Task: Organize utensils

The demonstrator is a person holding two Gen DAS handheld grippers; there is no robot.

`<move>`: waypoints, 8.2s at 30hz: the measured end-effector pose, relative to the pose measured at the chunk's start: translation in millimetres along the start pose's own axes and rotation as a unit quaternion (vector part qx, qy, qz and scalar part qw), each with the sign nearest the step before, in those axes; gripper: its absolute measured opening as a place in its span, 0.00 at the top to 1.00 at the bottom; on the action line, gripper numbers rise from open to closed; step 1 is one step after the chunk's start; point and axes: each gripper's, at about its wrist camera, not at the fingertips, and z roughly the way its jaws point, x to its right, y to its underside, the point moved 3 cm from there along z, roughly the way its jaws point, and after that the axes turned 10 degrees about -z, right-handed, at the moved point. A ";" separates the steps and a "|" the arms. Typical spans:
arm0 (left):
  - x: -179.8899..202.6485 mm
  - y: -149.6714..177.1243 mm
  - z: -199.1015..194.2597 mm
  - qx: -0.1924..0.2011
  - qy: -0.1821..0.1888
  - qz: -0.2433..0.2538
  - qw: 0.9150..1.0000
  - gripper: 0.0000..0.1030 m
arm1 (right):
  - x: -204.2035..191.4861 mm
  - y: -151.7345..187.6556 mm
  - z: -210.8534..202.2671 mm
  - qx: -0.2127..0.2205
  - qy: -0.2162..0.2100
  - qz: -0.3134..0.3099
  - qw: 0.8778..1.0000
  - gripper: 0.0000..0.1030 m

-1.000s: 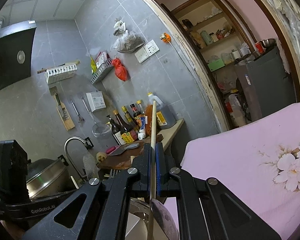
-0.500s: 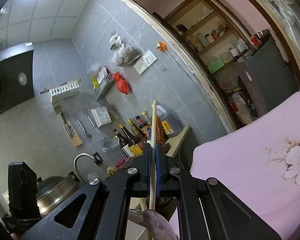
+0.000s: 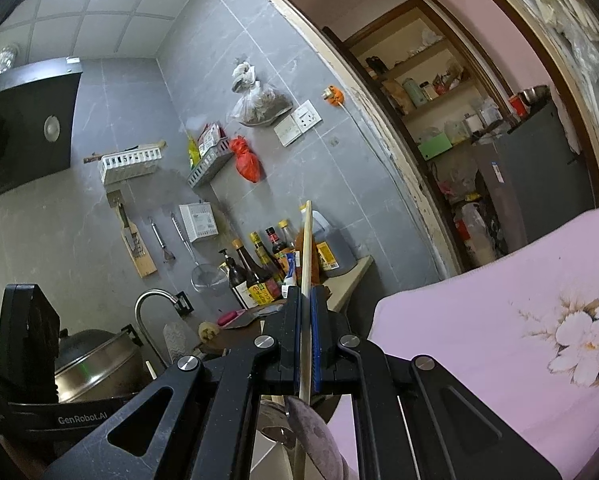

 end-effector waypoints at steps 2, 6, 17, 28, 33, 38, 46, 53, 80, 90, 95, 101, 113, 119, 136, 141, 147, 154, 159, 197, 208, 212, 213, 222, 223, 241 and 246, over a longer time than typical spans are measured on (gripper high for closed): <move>0.7 0.4 -0.4 0.000 0.002 0.000 1.000 0.97 | -1.7 -1.5 -3.4 0.001 0.001 -0.010 1.000 0.96; 0.9 1.5 -0.5 -0.002 0.003 -0.003 1.000 0.97 | -3.0 -2.2 -7.2 -0.002 0.003 -0.017 1.000 0.96; 0.3 4.5 -0.5 -0.008 0.006 -0.006 1.000 0.97 | 0.8 -5.3 -10.1 -0.002 0.002 -0.014 1.000 0.96; -3.5 4.1 -2.6 -0.015 0.022 -0.023 0.999 0.97 | -1.0 -10.7 -22.4 -0.023 0.003 -0.033 0.999 0.94; -5.4 3.2 -3.7 -0.017 0.029 -0.028 0.999 0.97 | 0.5 -14.5 -29.5 -0.032 0.010 -0.036 0.999 0.87; -4.3 2.7 -7.5 -0.009 0.037 -0.026 0.999 0.96 | 2.4 -19.0 -40.1 -0.039 0.021 -0.040 0.998 0.83; 5.2 0.2 -13.0 -0.002 0.052 -0.010 0.999 0.96 | 6.4 -26.6 -59.4 -0.045 0.051 -0.039 0.997 0.74; 13.5 2.0 -20.1 -0.001 0.063 0.001 0.998 0.95 | 9.3 -38.5 -83.1 -0.054 0.072 -0.045 0.995 0.65; 60.1 71.7 -135.9 0.063 0.013 0.019 0.998 0.03 | 15.3 -55.2 -226.6 -0.126 0.142 -0.056 0.980 0.01; 64.1 106.8 -179.7 0.071 0.003 0.019 0.997 0.03 | -9.2 -52.8 -285.3 -0.136 0.167 -0.085 0.973 0.01; 64.8 115.5 -192.3 0.067 0.004 0.036 0.997 0.03 | -25.6 -57.3 -309.6 -0.132 0.180 -0.105 0.969 0.01; 63.4 121.6 -210.9 0.071 0.010 0.046 0.996 0.03 | -41.4 -63.1 -329.5 -0.125 0.203 -0.107 0.965 0.01; 67.1 125.9 -225.4 0.090 0.005 0.059 0.994 0.03 | -54.6 -62.7 -339.6 -0.117 0.222 -0.111 0.962 0.01; 69.4 127.8 -226.1 0.085 0.008 0.060 0.995 0.03 | -59.0 -63.5 -336.9 -0.121 0.216 -0.121 0.961 0.01; 64.3 127.1 -226.6 0.083 0.007 0.046 0.995 0.03 | -58.0 -61.7 -331.3 -0.129 0.208 -0.117 0.963 0.01; 61.8 127.4 -226.7 0.082 0.005 0.040 0.996 0.03 | -57.4 -57.7 -327.4 -0.134 0.200 -0.111 0.964 0.01; 61.6 127.5 -226.8 0.085 0.001 0.037 0.996 0.03 | -57.6 -56.3 -325.9 -0.134 0.199 -0.111 0.964 0.01; 60.8 127.4 -226.7 0.085 0.002 0.037 0.996 0.03 | -58.3 -56.4 -326.3 -0.135 0.199 -0.112 0.964 0.01; 60.4 127.4 -226.4 0.084 0.002 0.036 0.996 0.03 | -58.7 -56.2 -325.7 -0.135 0.199 -0.113 0.964 0.01; 59.7 127.8 -227.6 0.085 0.000 0.034 0.996 0.03 | -62.3 -52.6 -322.8 -0.139 0.198 -0.117 0.963 0.01; 59.7 127.8 -227.6 0.085 0.000 0.034 0.996 0.03 | -62.6 -52.3 -322.3 -0.139 0.197 -0.117 0.963 0.01; 59.4 127.7 -227.7 0.085 -0.001 0.034 0.996 0.03 | -63.4 -51.8 -322.5 -0.140 0.197 -0.117 0.963 0.01; 59.7 127.8 -227.6 0.085 0.000 0.034 0.996 0.03 | -63.6 -51.6 -322.7 -0.140 0.197 -0.117 0.963 0.01; 60.1 128.0 -227.9 0.085 0.000 0.034 0.996 0.03 | -63.3 -53.1 -322.2 -0.140 0.197 -0.117 0.963 0.01; 60.1 128.3 -228.0 0.085 -0.001 0.035 0.996 0.03 | -63.2 -53.2 -322.1 -0.140 0.197 -0.117 0.963 0.01; 60.4 128.5 -228.1 0.085 -0.001 0.035 0.996 0.03 | -62.8 -53.1 -322.2 -0.142 0.198 -0.117 0.963 0.01; 61.1 128.6 -228.1 0.085 -0.001 0.034 0.996 0.03 | -63.3 -52.1 -322.5 -0.142 0.197 -0.117 0.963 0.01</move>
